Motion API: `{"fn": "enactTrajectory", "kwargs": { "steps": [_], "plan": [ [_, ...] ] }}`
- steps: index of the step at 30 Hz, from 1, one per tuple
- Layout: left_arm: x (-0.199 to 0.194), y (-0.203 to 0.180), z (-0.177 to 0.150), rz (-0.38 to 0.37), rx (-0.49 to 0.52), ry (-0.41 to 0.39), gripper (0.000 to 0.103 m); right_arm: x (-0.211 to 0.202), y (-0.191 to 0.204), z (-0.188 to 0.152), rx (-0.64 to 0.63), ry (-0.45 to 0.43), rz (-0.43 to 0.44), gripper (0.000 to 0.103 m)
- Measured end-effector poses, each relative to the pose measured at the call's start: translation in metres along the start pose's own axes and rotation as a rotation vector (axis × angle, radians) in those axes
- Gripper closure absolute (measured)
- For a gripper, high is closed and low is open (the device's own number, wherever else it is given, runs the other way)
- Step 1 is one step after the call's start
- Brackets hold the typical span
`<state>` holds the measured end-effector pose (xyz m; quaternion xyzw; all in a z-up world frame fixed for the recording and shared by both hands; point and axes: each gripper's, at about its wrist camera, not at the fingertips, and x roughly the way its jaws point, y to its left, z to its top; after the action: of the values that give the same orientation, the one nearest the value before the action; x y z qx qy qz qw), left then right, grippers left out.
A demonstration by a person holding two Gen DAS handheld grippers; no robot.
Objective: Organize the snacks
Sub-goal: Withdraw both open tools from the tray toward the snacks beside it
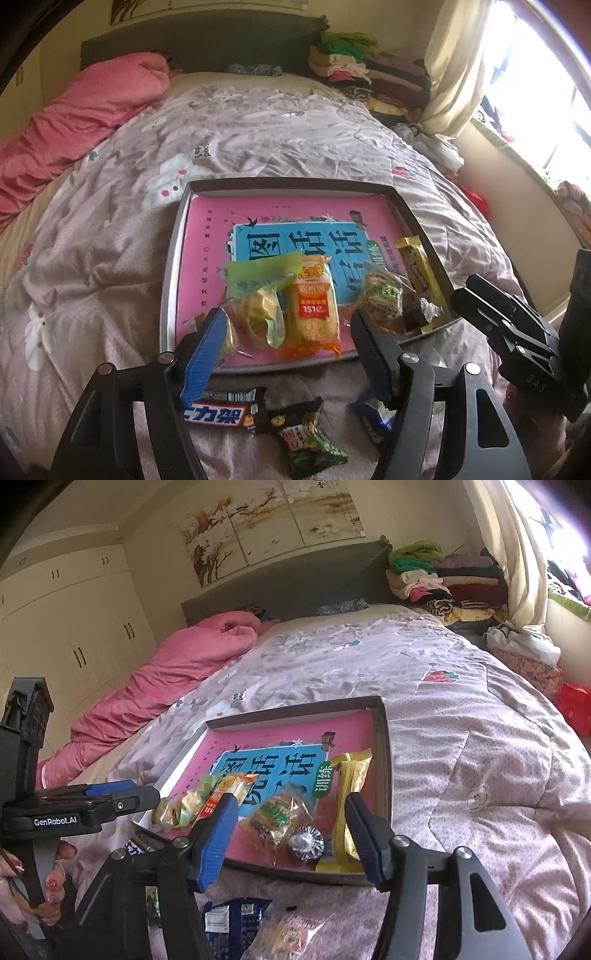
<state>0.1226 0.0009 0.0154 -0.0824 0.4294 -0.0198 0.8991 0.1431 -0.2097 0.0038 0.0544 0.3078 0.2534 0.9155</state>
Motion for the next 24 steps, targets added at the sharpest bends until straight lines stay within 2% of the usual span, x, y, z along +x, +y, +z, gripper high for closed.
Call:
{"fn": "enactTrajectory", "kwargs": {
  "steps": [4,8,13,24],
  "plan": [
    [-0.003,-0.003,-0.004,0.005,0.006,0.002,0.032,-0.004,0.002,-0.002,-0.001,-0.007,-0.004,0.041],
    [-0.008,-0.006,-0.006,0.007,0.015,-0.004,0.032,-0.010,0.004,-0.004,-0.003,-0.023,-0.011,0.029],
    [-0.015,-0.012,-0.009,0.009,0.040,-0.002,0.031,-0.018,0.005,-0.003,-0.002,-0.049,-0.020,0.023],
    [-0.022,-0.017,-0.018,0.011,0.047,0.003,0.031,-0.028,0.005,-0.003,0.023,-0.067,-0.029,0.017]
  ]
}}
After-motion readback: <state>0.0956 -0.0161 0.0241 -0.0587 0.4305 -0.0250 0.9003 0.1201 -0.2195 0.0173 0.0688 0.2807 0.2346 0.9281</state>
